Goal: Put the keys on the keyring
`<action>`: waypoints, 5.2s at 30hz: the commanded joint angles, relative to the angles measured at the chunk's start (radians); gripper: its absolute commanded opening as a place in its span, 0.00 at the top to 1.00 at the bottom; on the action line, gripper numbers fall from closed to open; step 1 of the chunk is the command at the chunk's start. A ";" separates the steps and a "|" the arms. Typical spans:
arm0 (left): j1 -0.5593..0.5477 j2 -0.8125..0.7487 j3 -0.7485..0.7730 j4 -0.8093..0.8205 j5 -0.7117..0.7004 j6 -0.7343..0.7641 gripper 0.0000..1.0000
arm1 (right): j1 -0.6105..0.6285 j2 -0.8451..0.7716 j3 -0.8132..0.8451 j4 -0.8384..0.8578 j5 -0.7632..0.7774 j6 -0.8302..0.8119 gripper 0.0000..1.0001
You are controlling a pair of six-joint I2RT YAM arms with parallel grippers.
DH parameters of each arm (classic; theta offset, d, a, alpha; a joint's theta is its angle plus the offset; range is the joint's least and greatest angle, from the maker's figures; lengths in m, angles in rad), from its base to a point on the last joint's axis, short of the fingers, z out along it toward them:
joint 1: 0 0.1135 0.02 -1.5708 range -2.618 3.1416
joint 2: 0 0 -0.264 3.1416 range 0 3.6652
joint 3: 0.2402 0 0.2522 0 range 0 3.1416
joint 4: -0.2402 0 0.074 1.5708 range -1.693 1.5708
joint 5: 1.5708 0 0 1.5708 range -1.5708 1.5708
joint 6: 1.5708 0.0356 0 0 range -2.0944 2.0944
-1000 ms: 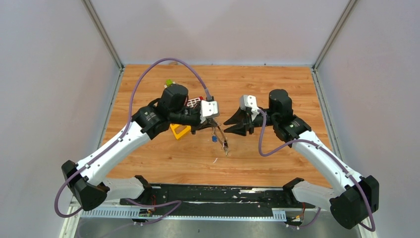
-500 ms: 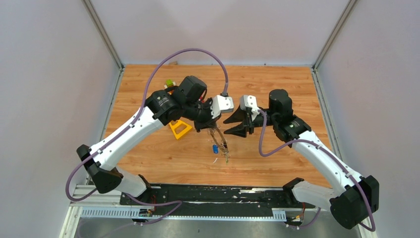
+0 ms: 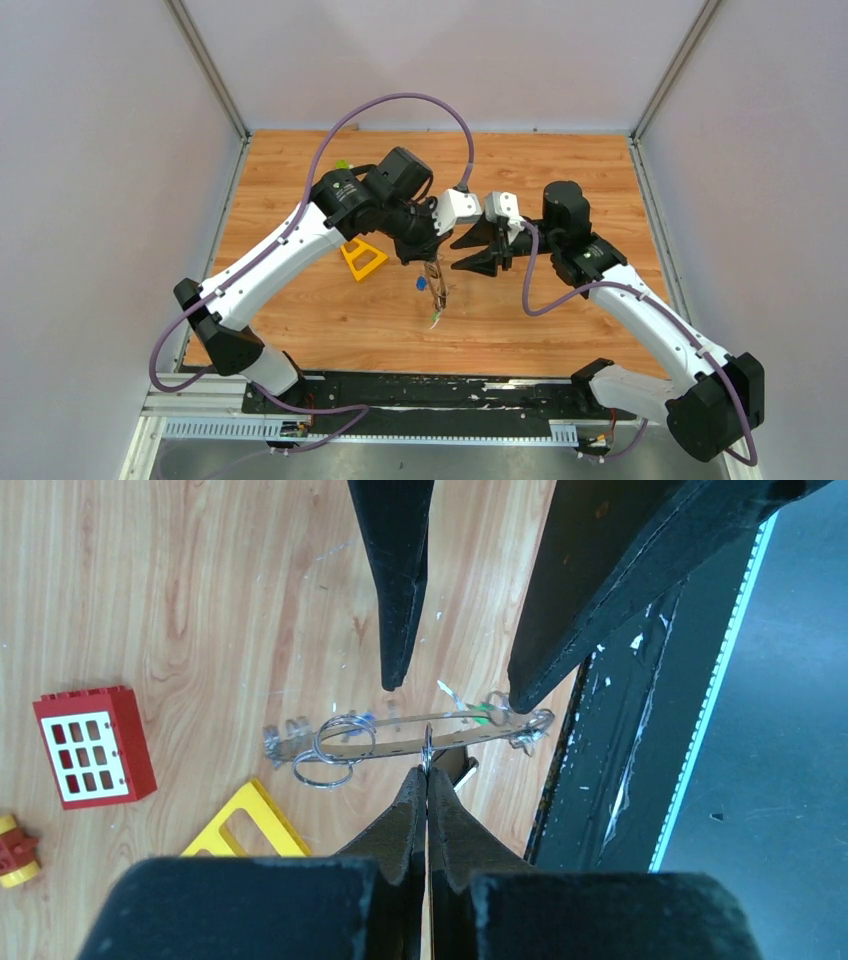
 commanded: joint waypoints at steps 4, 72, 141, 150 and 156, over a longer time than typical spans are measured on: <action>-0.008 0.002 0.071 -0.005 0.057 -0.028 1.00 | -0.003 0.019 -0.008 0.080 -0.026 0.046 0.61; 0.015 -0.335 -0.327 0.410 0.134 0.116 0.53 | -0.019 -0.019 -0.008 0.137 -0.066 0.113 1.00; 0.027 -0.390 -0.655 0.867 0.244 0.200 0.90 | -0.028 -0.019 -0.009 0.109 -0.121 0.068 1.00; 0.027 -0.389 -0.647 0.888 0.207 0.150 0.90 | -0.027 -0.016 -0.009 0.106 -0.103 0.064 1.00; 0.027 -0.383 -0.643 0.880 0.206 0.153 1.00 | -0.028 -0.013 -0.009 0.105 -0.098 0.068 1.00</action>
